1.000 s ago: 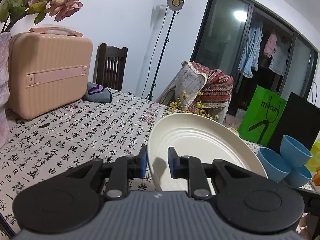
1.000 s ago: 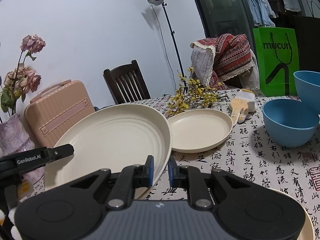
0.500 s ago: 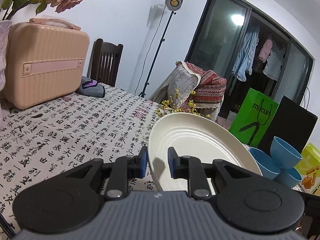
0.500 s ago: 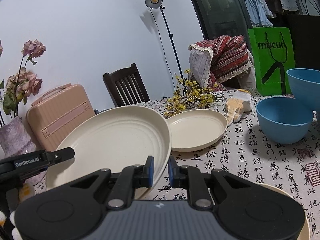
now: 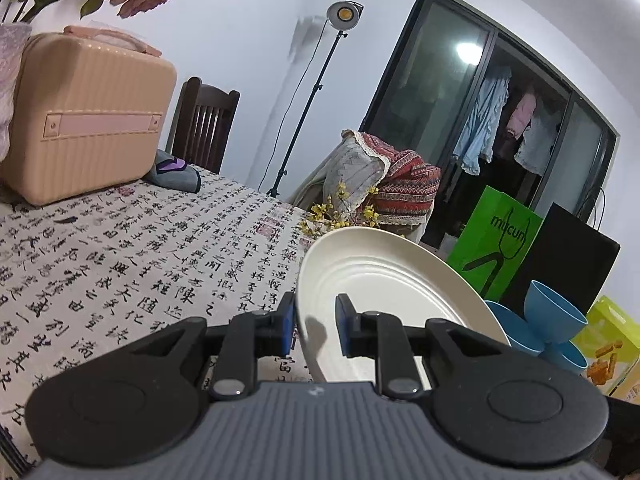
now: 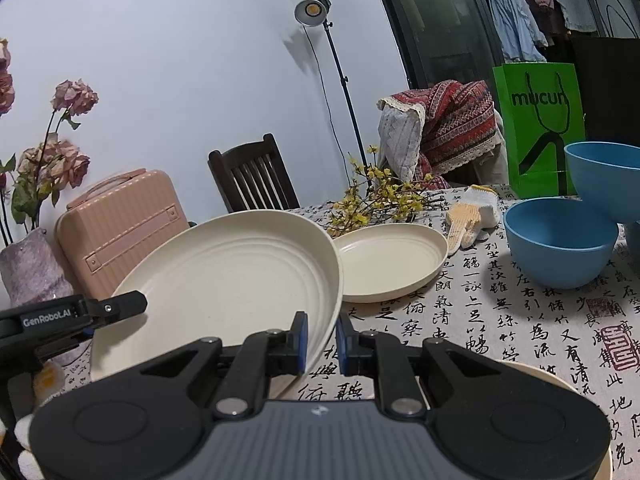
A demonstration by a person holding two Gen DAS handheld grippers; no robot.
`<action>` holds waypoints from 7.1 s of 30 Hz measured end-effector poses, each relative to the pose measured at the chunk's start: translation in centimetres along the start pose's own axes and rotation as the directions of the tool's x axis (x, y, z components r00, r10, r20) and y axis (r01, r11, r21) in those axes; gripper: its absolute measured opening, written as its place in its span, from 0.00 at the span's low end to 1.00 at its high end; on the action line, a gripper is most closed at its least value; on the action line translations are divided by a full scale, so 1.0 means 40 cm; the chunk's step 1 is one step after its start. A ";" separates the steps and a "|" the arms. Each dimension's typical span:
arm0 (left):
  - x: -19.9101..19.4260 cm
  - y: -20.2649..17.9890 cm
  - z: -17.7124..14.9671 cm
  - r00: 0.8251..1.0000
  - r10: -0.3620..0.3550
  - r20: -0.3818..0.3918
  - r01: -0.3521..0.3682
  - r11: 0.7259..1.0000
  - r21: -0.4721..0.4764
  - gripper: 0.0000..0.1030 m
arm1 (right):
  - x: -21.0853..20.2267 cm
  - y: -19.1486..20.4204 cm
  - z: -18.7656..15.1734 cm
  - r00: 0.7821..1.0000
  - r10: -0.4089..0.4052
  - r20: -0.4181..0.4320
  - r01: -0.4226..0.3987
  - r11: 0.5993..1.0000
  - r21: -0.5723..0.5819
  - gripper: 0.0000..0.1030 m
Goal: Organize plates and bowls
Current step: 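Carry the held cream plate with both grippers toward the blue bowls, then bring the cream plate with both grippers beside the stacked blue bowls, then lower the cream plate onto the table and open both grippers, then move both open grippers back toward the last cream plate by the flowers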
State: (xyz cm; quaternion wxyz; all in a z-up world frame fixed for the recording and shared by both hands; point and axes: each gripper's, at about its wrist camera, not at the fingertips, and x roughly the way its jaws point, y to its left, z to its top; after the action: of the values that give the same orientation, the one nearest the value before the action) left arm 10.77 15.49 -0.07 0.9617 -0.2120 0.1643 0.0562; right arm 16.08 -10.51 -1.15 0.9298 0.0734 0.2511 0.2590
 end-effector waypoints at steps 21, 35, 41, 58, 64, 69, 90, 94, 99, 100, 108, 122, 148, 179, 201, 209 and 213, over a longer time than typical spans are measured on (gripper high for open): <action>-0.024 0.017 -0.049 1.000 0.000 0.029 0.000 1.000 0.001 0.20 | -0.026 0.023 -0.048 0.999 -0.018 0.046 0.019 0.999 -0.033 0.14; -0.028 -0.013 -0.069 1.000 -0.020 0.020 0.019 0.999 0.044 0.20 | -0.050 0.004 -0.070 0.998 -0.036 0.049 0.038 0.999 -0.028 0.14; -0.017 -0.033 -0.078 1.000 -0.027 0.003 0.027 0.997 0.068 0.20 | -0.066 -0.009 -0.069 0.997 -0.054 0.055 0.056 0.998 -0.034 0.14; -0.001 -0.090 -0.097 0.998 -0.054 -0.038 0.058 0.990 0.131 0.20 | -0.114 -0.053 -0.069 0.994 -0.083 0.068 0.086 0.995 -0.053 0.14; 0.005 -0.114 -0.106 0.996 -0.058 -0.061 0.067 0.986 0.154 0.20 | -0.130 -0.071 -0.066 0.993 -0.091 0.069 0.094 0.995 -0.039 0.14; 0.012 -0.132 -0.111 0.995 -0.058 -0.086 0.072 0.982 0.173 0.20 | -0.142 -0.084 -0.068 0.992 -0.099 0.072 0.102 0.994 -0.040 0.14; 0.030 -0.190 -0.139 0.989 -0.069 -0.133 0.097 0.972 0.213 0.20 | -0.183 -0.155 -0.076 0.991 -0.111 0.076 0.110 0.994 0.021 0.14; 0.034 -0.201 -0.145 0.988 -0.077 -0.137 0.105 0.971 0.214 0.20 | -0.191 -0.165 -0.079 0.990 -0.120 0.076 0.119 0.993 0.024 0.14; 0.037 -0.215 -0.152 0.986 -0.087 -0.144 0.117 0.970 0.214 0.20 | -0.201 -0.183 -0.083 0.989 -0.130 0.076 0.128 0.991 0.032 0.14; 0.037 -0.218 -0.154 0.985 -0.089 -0.145 0.119 0.969 0.214 0.20 | -0.202 -0.186 -0.083 0.988 -0.132 0.076 0.130 0.991 0.034 0.14; 0.043 -0.239 -0.167 0.982 -0.097 -0.159 0.132 0.965 0.225 0.20 | -0.211 -0.211 -0.095 0.987 -0.145 0.070 0.142 0.989 0.045 0.14; 0.055 -0.269 -0.201 0.974 -0.108 -0.201 0.155 0.959 0.237 0.20 | -0.220 -0.249 -0.111 0.984 -0.170 0.050 0.168 0.984 0.056 0.14; 0.058 -0.303 -0.270 0.959 -0.077 -0.271 0.154 0.949 0.275 0.21 | -0.229 -0.296 -0.139 0.980 -0.198 0.010 0.198 0.980 0.025 0.14; 0.052 -0.371 -0.320 0.974 0.053 -0.219 0.063 0.870 0.489 0.25 | -0.199 -0.255 -0.179 0.954 -0.300 0.012 0.297 0.938 -0.178 0.19; 0.031 -0.278 -0.270 0.984 -0.082 -0.156 0.127 0.943 0.308 0.95 | -0.220 -0.291 -0.171 0.976 -0.206 0.073 0.212 0.973 -0.088 0.74; 0.031 -0.188 -0.206 0.995 -0.060 -0.079 0.077 0.968 0.238 1.00 | -0.186 -0.295 -0.161 0.985 -0.136 0.103 0.141 0.989 -0.047 1.00; 0.049 -0.139 -0.180 0.998 -0.021 -0.056 0.033 0.976 0.213 1.00 | -0.176 -0.303 -0.166 0.985 -0.129 0.111 0.132 0.991 -0.018 1.00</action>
State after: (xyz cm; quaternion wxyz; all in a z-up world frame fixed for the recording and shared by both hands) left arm 11.49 7.48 -4.75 0.9749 -0.1108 0.1924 0.0194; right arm 12.93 -24.48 -7.09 0.9580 0.0589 0.2008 0.1962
